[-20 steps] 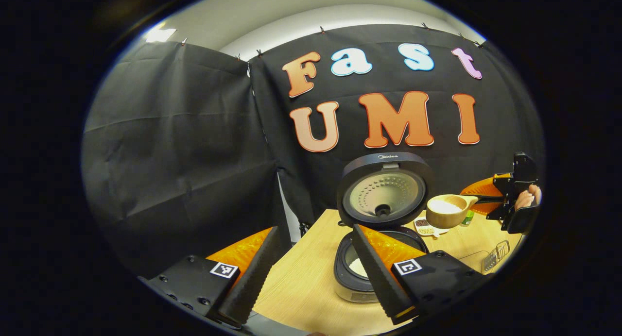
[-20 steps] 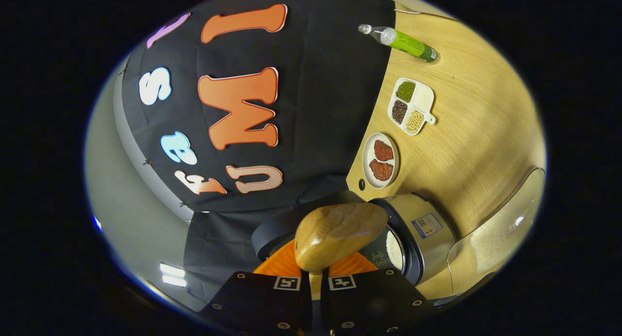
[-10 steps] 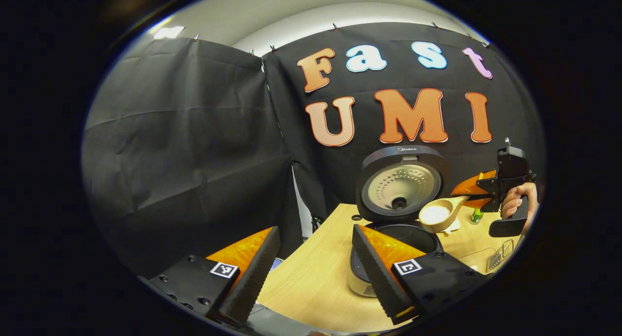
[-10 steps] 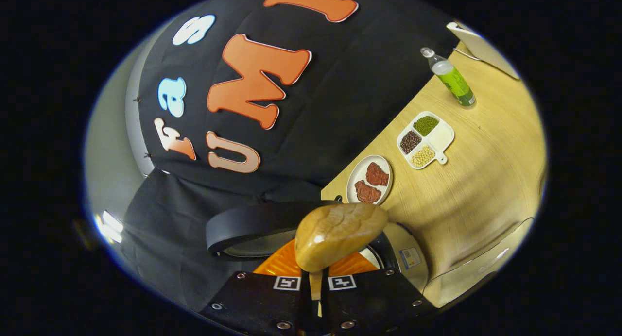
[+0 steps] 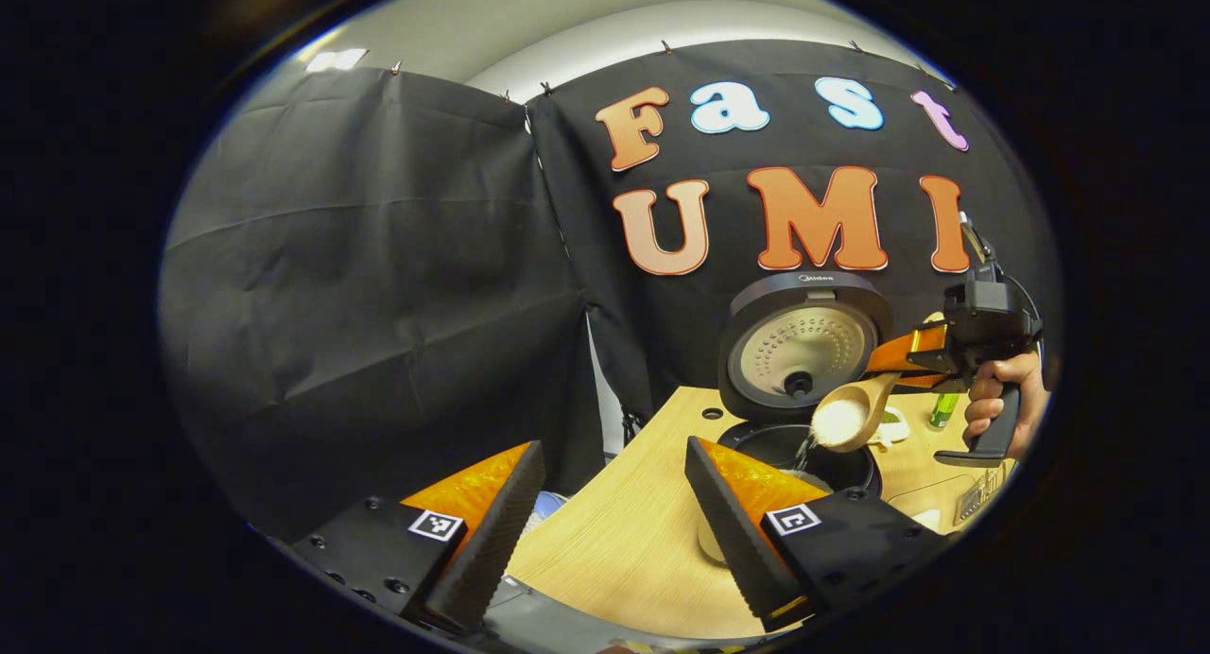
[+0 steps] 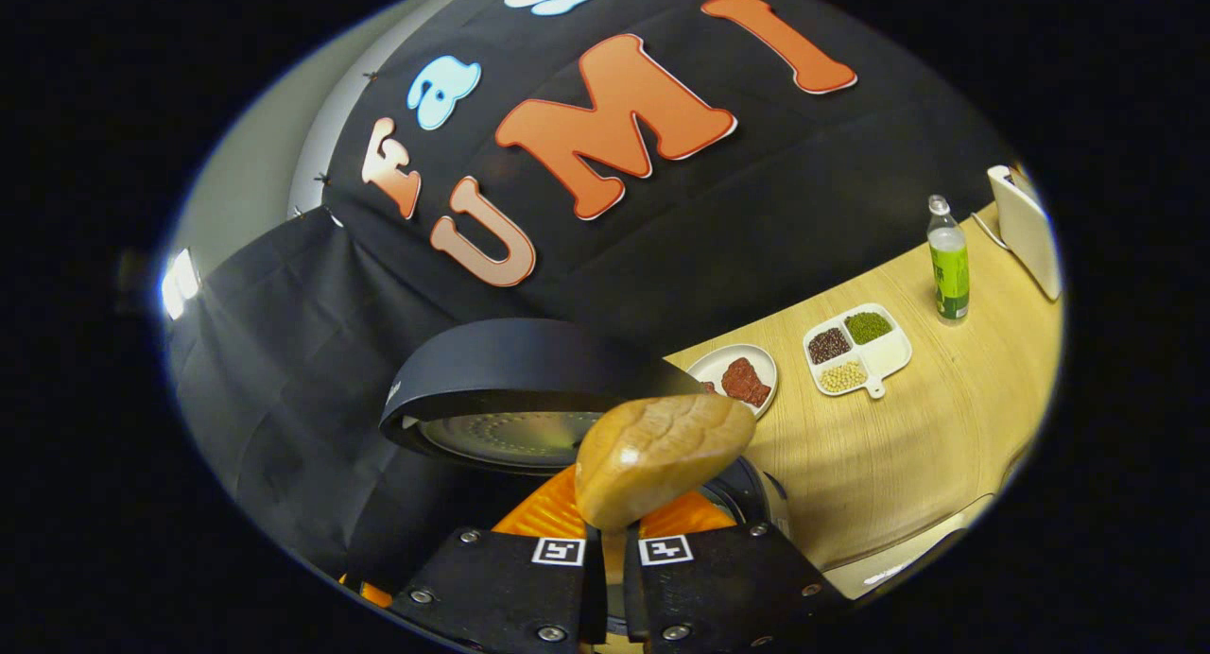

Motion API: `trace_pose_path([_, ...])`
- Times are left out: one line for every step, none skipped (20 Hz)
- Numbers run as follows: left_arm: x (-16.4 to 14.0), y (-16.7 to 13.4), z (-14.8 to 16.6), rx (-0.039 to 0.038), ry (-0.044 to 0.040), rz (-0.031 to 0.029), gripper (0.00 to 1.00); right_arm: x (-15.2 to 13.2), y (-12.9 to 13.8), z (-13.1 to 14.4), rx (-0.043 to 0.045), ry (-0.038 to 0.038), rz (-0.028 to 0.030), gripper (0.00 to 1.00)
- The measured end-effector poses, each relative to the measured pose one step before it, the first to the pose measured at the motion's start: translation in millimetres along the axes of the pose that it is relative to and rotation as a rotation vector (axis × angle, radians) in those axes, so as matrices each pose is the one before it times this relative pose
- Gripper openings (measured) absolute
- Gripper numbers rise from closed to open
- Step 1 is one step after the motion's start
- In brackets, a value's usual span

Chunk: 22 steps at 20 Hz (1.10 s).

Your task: Close the left gripper, press the button to open the rice cooker; take a wooden spoon from the chopstick holder with the right hand, scoop a spoonful of rice and pour it into the rice cooker, then put the wooden spoon back into the chopstick holder.

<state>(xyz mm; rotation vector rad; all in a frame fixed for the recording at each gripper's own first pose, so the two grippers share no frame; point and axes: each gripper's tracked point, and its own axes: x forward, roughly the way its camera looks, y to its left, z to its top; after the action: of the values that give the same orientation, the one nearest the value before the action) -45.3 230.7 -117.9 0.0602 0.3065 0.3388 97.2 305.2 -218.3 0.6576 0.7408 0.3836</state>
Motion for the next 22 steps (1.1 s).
trace_pose_path([-1.69,3.03,-2.87,0.00162,0.00292,0.00309,1.0,1.47,2.26,-2.04,-0.0254,-0.00061,0.00079,0.07])
trace_pose_path([-0.78,3.69,-0.66,0.00006,0.00356,0.006,0.94,-0.05,2.38,-0.27,-0.02441,-0.00607,-0.00139,0.07])
trace_pose_path([-0.62,1.76,-3.06,-0.00513,0.00499,0.00229,0.94,-0.36,1.63,-0.04,-0.02286,-0.00349,-0.00058,0.07])
trace_pose_path([-0.78,3.15,-1.91,-0.00469,0.00466,0.00576,1.0,0.51,1.58,1.78,-0.02167,-0.00558,-0.00323,0.07])
trace_pose_path([-2.21,3.29,-2.33,-0.00498,0.00448,0.00435,1.0,0.16,1.71,0.3,-0.02459,-0.00265,-0.00212,0.07])
trace_pose_path([-0.68,3.0,-1.13,-0.00396,0.00525,0.0049,0.94,0.16,-0.01,-0.07,-0.02183,-0.00543,-0.00521,0.06])
trace_pose_path([-1.1,3.25,-2.06,-0.00318,0.00268,0.00398,0.94,-0.02,3.61,0.1,-0.02269,-0.00491,-0.00073,0.07])
trace_pose_path([-0.38,1.9,-1.45,-0.00131,0.0034,0.00294,0.94,0.27,0.28,0.45,-0.02107,-0.00778,-0.00792,0.07])
trace_pose_path([-1.24,3.22,-1.08,-0.00038,0.00164,0.00298,0.94,1.13,-0.76,0.54,-0.01933,-0.00305,-0.00789,0.06])
trace_pose_path([-1.28,0.91,-0.53,-0.0003,0.00398,-0.00053,1.0,1.56,-0.55,1.13,-0.01733,-0.00432,-0.00747,0.06])
trace_pose_path([0.18,0.32,-0.29,0.00101,0.00122,0.00137,1.0,0.18,2.03,-0.11,-0.01564,-0.00477,0.00217,0.07])
trace_pose_path([-0.16,-0.48,-0.61,0.0022,0.00096,-0.00255,1.0,-0.42,1.18,0.93,-0.01333,-0.00675,-0.00051,0.07])
trace_pose_path([-0.32,0.76,-0.09,0.00384,-0.00057,0.00053,1.0,-0.12,2.06,0.02,-0.01665,-0.00393,-0.00034,0.07])
trace_pose_path([-1.19,-0.4,0.25,0.00198,-0.00117,-0.0042,1.0,-0.17,0.65,1.11,-0.01953,-0.00513,-0.00279,0.07])
trace_pose_path([-1.25,-0.05,1.34,0.00189,-0.00243,-0.00276,1.0,0.15,3.09,1.11,-0.02168,-0.0042,0.00513,0.07])
trace_pose_path([-0.81,-0.89,2.09,0.00101,-0.00792,-0.00454,1.0,-0.29,3.36,0.91,-0.02547,-0.006,0.00482,0.07])
trace_pose_path([-1.17,-1.72,3.32,0.00179,-0.00857,-0.00455,0.93,-2.68,3.87,-0.51,-0.03065,-0.0037,0.00633,0.07])
trace_pose_path([-0.52,-0.4,2.49,0.00404,-0.00714,-0.00122,0.93,-0.78,2.76,-0.1,-0.03311,-0.00597,0.00517,0.07])
trace_pose_path([-0.07,0.47,-0.04,0.00571,-0.00363,-0.00058,0.96,0.1,2.51,0.88,-0.03698,-0.00707,0.00675,0.06])
trace_pose_path([0.58,-1.34,1.62,0.00322,-0.00303,-0.00288,1.0,-0.05,2.77,0.36,-0.03531,-0.00552,0.00518,0.06])
trace_pose_path([0.55,-1.11,0.49,0.00088,-0.00251,-0.00337,1.0,-1.48,3.07,-1.12,-0.03895,-0.00279,0.00483,0.06])
trace_pose_path([0.79,-1.8,0.09,0.0006,0.00127,-0.00256,1.0,0.23,2.5,0.25,-0.03138,-0.00336,0.00511,0.06])
